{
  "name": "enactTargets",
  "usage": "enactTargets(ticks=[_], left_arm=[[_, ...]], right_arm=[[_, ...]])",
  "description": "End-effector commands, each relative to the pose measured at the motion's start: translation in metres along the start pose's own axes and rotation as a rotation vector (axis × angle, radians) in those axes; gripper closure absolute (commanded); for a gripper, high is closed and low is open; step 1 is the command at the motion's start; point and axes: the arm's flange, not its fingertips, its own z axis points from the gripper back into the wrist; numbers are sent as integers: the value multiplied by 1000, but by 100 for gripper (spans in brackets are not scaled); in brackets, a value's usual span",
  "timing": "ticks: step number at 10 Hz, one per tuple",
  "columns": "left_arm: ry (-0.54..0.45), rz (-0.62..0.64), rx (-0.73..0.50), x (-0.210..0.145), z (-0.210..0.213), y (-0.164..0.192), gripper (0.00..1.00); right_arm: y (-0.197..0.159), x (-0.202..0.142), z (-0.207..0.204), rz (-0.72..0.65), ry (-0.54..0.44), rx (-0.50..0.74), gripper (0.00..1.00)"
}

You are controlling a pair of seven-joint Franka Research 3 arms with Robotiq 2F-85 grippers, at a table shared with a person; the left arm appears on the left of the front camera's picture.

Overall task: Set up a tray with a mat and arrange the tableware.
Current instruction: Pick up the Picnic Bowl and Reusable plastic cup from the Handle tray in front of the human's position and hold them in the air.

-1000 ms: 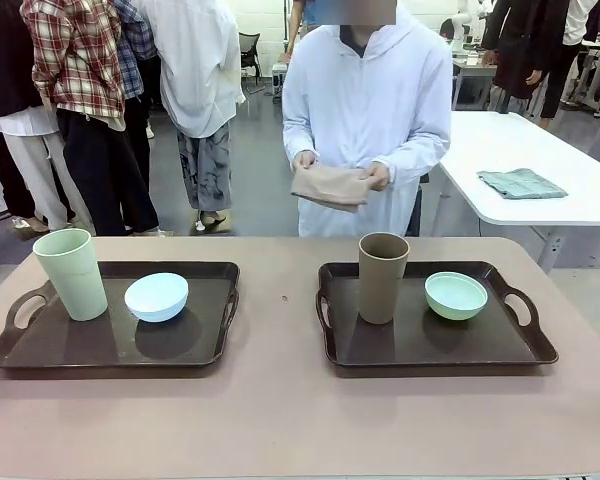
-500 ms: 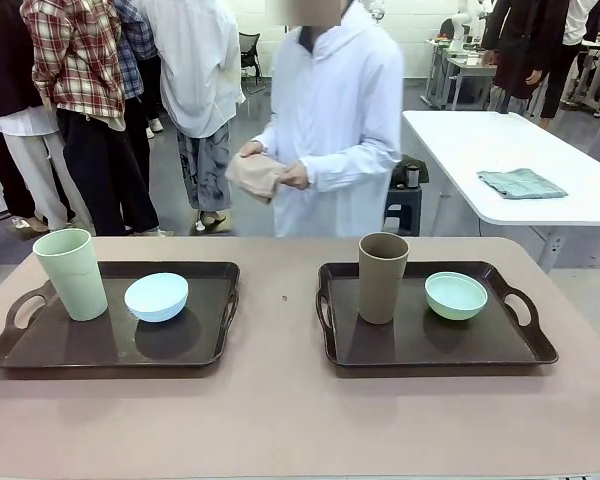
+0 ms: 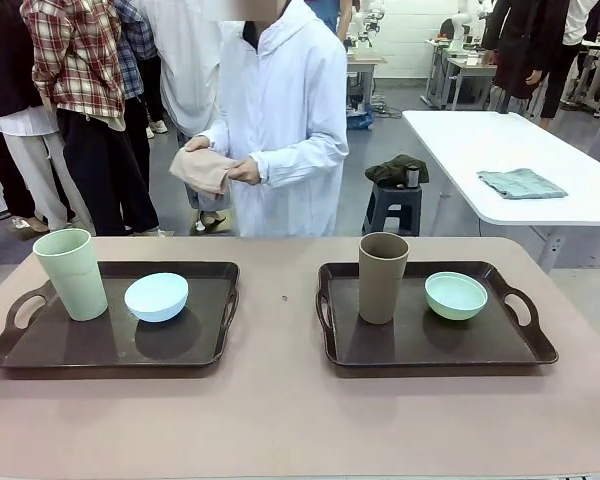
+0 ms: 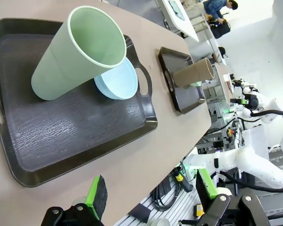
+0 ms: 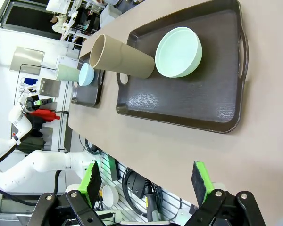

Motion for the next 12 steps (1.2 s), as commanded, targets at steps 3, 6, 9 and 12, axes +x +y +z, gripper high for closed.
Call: enactTargets(ticks=[3,6,9,12], left_arm=[[-13,-21,-21,2,1,2,0],[-13,-21,-21,2,1,2,0],[-13,-21,-21,2,1,2,0],[-13,-21,-21,2,1,2,0]], right_arm=[[-2,2,-1,16,-9,22,0],[-2,2,-1,16,-9,22,0],[-2,2,-1,16,-9,22,0],[-2,2,-1,16,-9,22,0]])
